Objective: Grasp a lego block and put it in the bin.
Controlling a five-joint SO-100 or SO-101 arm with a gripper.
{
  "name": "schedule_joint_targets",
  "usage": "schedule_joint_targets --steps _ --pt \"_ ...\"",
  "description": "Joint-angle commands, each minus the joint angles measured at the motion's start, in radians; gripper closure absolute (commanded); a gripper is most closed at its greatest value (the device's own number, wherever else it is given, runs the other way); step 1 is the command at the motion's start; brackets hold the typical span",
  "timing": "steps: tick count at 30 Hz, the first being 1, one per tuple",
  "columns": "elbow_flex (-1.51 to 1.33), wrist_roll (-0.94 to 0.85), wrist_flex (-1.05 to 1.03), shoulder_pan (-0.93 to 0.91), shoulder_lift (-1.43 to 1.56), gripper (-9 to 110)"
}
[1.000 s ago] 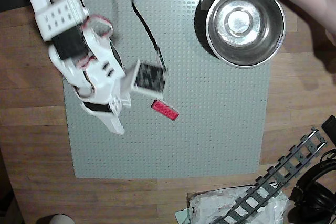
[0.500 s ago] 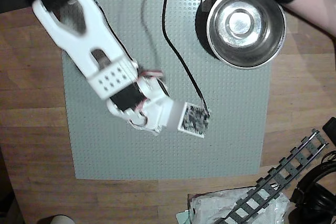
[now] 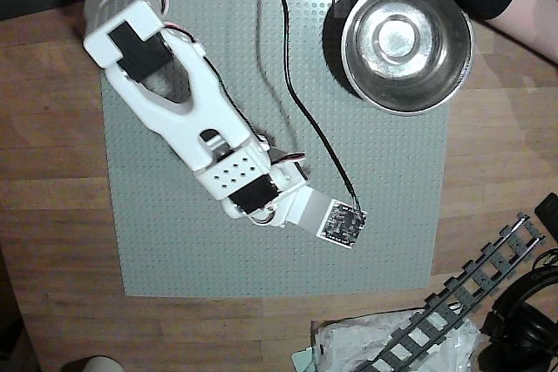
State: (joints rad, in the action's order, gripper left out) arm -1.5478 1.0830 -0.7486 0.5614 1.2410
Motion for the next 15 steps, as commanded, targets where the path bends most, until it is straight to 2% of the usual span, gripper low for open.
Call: schedule_joint_targets --steps 1,15 --pt "0.067 0.025 -0.003 -0.008 -0.025 83" --pt "0.196 0.063 -0.063 -0.026 -0.179 83"
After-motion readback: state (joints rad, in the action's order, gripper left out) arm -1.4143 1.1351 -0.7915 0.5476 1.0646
